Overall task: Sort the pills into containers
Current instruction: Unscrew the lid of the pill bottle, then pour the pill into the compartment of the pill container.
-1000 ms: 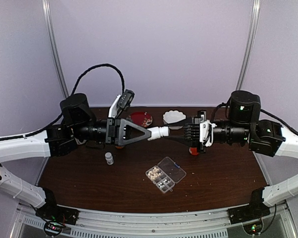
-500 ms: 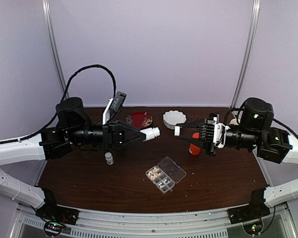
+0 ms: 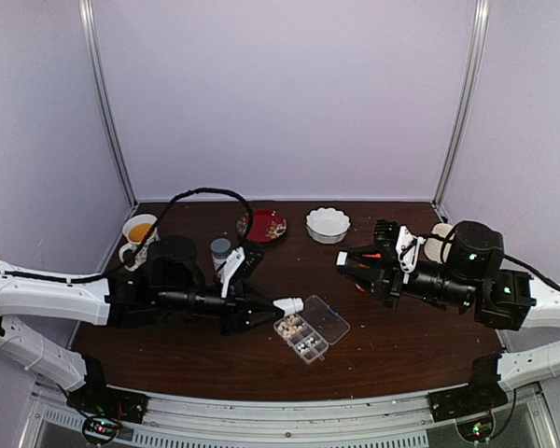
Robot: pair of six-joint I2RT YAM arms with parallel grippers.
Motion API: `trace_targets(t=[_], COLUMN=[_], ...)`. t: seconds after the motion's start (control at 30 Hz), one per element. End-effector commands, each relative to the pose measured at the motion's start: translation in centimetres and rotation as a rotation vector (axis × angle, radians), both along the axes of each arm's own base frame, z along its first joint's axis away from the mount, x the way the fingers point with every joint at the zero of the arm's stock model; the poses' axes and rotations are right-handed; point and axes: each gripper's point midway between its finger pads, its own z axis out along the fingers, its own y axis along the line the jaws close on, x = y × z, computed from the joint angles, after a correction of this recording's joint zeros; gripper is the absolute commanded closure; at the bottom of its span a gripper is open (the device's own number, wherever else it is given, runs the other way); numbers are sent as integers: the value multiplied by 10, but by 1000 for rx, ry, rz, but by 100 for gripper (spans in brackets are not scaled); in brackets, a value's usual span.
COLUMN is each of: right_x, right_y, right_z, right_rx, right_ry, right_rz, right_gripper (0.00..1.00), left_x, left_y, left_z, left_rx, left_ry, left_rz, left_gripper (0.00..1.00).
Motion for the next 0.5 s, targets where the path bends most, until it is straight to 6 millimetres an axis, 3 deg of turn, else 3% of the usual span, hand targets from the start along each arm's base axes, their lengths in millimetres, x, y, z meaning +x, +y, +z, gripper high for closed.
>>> trace_targets(t=[0.0,0.27,0.47], right_x=[24,30,27], right_y=[-14,-30,-33], right_z=[-8,-50,-80], right_rx=[123,185,188], right_ry=[212,392,492], right_rz=[-168,-267,-275], right_gripper=[100,100,100], left_x=[-1,3,12], left_y=[-14,-25,-32], left_z=[0,-54,-76], left_rx=[-18,33,78], left_ry=[-143,-94,-79], left_rz=[17,90,123], left_gripper=[100,100,100])
